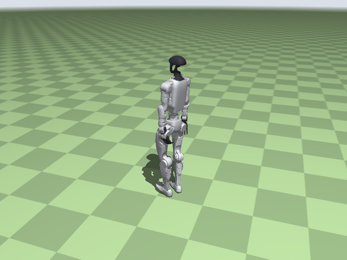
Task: In place motions
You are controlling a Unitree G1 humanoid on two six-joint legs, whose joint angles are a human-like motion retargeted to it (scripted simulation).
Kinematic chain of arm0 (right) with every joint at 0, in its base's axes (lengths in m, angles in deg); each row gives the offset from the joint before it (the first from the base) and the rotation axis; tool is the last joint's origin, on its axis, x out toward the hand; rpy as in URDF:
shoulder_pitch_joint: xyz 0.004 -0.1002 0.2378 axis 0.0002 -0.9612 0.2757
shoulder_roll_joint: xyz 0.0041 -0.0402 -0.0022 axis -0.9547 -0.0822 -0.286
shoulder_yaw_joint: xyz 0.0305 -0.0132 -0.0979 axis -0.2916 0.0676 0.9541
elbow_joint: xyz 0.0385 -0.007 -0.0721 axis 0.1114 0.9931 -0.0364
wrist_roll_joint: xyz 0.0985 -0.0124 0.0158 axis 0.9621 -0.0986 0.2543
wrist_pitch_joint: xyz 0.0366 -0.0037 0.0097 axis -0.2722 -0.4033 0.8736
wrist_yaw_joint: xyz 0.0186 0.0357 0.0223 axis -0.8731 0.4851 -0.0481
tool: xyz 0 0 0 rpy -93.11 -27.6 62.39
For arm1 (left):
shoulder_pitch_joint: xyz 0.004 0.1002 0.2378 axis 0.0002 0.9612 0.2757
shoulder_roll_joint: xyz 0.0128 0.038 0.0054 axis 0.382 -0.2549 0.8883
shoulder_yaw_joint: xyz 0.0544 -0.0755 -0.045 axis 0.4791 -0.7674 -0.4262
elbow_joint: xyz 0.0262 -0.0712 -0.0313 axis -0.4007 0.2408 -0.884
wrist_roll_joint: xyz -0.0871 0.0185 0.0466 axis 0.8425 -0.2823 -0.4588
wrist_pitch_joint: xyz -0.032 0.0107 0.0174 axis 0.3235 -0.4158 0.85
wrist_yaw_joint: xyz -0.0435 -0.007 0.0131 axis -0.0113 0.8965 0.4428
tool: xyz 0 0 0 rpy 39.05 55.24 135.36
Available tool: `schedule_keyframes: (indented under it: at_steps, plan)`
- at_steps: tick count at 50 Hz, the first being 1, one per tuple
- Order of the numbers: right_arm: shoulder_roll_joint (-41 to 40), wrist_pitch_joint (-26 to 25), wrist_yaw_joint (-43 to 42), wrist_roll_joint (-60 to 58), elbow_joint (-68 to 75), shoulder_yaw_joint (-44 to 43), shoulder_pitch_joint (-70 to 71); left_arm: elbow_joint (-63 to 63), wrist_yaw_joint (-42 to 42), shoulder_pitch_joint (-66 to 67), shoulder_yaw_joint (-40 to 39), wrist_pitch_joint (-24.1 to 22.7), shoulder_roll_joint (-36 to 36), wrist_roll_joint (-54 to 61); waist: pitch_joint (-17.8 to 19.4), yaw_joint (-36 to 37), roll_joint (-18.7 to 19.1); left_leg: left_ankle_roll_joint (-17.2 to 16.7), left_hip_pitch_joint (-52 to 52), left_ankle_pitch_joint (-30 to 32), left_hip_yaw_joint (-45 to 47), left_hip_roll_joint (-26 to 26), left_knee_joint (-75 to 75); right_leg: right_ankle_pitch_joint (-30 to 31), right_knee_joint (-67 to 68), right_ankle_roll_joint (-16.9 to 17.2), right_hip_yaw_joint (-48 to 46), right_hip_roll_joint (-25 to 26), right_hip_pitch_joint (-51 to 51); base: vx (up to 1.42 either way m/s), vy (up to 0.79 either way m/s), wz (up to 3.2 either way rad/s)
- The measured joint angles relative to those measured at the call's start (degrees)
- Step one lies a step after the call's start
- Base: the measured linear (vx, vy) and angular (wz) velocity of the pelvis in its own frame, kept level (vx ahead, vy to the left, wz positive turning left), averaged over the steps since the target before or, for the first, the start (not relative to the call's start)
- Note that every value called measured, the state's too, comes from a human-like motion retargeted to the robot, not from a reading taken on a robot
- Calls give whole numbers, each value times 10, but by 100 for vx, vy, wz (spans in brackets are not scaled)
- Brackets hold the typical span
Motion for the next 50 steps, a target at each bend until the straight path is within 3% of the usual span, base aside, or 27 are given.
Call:
schedule_keyframes:
  at_steps: [6,13,15,17,22,27,30,33,37,39,45,48,50]
  plan:
    - [8,12,4,-25,-36,0,10,-6,1,-7,21,-4,0,-16,15,-17,4,16,14,-13,52,4,-14,15,43,-6,54,-13,-45,0,10,-93]
    - [6,22,20,-3,-76,9,23,-5,-12,-17,53,-8,20,-22,47,-70,18,27,29,-39,158,29,-32,75,37,-36,120,20,-98,-3,1,-161]
    - [4,22,23,7,-77,14,28,-3,-16,-17,60,-8,30,-29,49,-77,25,27,26,-48,201,43,-35,66,30,-51,86,21,-108,-6,-8,-234]
    - [2,21,20,12,-74,18,28,-2,-13,-13,64,-8,40,-33,47,-83,32,28,23,-57,244,58,-40,40,21,-55,-13,10,-103,-5,-15,-245]
    - [7,21,15,25,-41,20,31,-6,-3,-9,61,-3,61,-38,40,-78,40,26,14,-79,346,87,-46,23,30,-34,-235,-21,-71,0,-18,-250]
    - [20,10,-9,27,25,1,29,-16,9,-8,43,4,64,-33,19,-81,45,26,6,-104,401,103,-39,39,58,-28,-302,-26,-42,11,-14,-160]
    - [29,0,-23,35,69,-16,26,-11,20,-4,28,-2,56,-21,5,-78,39,23,7,-117,435,101,-31,42,64,-24,-297,-28,-24,17,-13,-134]
    - [35,-9,-34,54,101,-31,19,-2,24,1,14,-8,47,-7,-7,-73,24,19,12,-126,463,90,-21,15,39,2,-264,-26,-9,24,-14,-114]
    - [32,-19,-26,77,121,-54,7,2,20,0,4,-5,39,8,-7,-72,9,7,41,-124,500,85,-14,17,-18,-41,-184,5,-10,29,-19,-69]
    - [26,-20,-20,79,115,-67,4,3,28,-3,4,-5,30,19,-6,-74,15,3,47,-119,504,96,-7,25,-31,-42,-213,10,-3,19,-22,-38]
    - [14,-16,-13,53,84,-35,8,13,20,3,-10,-17,27,22,-19,-95,12,0,60,-115,515,125,44,-3,-17,-48,-133,11,-23,25,-23,-57]
    - [4,-23,5,30,77,-16,27,6,25,4,-14,-12,32,24,-22,-90,-15,32,56,-88,526,139,107,-7,-9,-45,-95,-12,-30,20,-30,-95]
    - [-4,-20,13,22,66,1,39,0,25,4,-18,-10,36,28,-25,-84,-45,85,32,-70,502,151,182,-6,-5,-42,-73,-40,-37,17,-21,-109]
